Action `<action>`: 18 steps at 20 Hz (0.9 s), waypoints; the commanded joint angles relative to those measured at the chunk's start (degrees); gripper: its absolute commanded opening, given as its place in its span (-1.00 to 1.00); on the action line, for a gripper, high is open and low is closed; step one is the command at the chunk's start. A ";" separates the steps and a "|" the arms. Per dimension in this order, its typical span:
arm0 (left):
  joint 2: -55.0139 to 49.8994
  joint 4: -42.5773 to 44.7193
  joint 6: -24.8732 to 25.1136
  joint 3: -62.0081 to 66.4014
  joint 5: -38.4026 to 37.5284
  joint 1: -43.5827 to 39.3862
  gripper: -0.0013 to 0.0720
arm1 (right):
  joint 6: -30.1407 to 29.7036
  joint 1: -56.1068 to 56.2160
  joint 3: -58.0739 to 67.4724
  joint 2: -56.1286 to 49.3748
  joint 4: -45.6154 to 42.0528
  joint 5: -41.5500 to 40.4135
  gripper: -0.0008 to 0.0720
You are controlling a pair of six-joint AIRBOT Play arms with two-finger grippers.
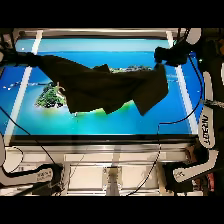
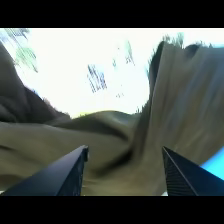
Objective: Fold the clothes and pants, and hang the long-sleeved shirts on hangers.
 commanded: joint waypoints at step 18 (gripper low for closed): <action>3.69 -15.12 5.33 -16.59 -1.60 6.58 -0.83 | -16.72 -7.43 -14.47 3.23 12.24 -3.91 -0.93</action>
